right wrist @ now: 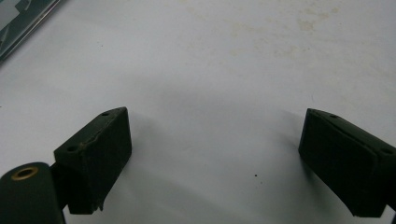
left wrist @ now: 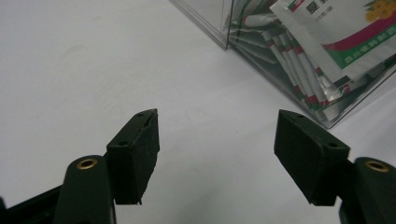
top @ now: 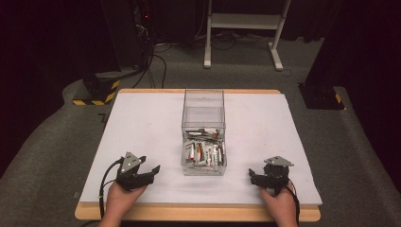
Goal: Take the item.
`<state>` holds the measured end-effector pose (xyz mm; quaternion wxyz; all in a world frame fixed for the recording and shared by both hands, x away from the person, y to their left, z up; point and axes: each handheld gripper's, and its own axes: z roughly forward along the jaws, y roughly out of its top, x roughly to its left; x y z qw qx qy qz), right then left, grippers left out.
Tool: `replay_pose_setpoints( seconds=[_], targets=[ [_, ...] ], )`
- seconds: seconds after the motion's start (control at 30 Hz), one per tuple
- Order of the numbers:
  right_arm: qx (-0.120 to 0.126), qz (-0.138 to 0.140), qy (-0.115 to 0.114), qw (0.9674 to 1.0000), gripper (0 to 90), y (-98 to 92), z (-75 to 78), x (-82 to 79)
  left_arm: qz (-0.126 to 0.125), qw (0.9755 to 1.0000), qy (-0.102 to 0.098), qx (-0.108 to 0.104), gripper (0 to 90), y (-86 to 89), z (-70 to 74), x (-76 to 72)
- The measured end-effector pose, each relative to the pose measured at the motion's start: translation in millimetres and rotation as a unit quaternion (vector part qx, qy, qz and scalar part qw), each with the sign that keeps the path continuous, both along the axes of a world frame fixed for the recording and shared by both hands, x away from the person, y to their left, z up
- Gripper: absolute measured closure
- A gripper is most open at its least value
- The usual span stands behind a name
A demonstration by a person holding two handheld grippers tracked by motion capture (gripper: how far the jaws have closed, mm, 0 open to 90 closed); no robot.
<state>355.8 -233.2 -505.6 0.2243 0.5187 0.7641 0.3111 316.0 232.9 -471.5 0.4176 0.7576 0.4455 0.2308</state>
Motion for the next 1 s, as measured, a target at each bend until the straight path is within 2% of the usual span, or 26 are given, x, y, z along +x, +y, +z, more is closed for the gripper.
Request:
replay_pose_setpoints(
  seconds=[0.4, 0.77, 1.0],
  targets=[
    [0.0, 0.0, 0.0, 1.0, 9.4, -0.1, 0.0, 0.1, -0.008, 0.9996, -0.023, -0.012, 33.6, -12.8, 19.3, -8.3],
    [0.0, 0.0, -0.001, 1.0, 9.4, -0.2, -0.1, 0.2, -0.022, 0.9992, -0.02, -0.027, 34.5, -21.9, 28.5, -9.2],
    [0.001, 0.0, -0.001, 1.0, 9.4, -0.2, -0.1, 0.2, -0.031, 0.999, -0.023, -0.023, 34.5, -30.5, 33.1, -8.8]
  ],
)
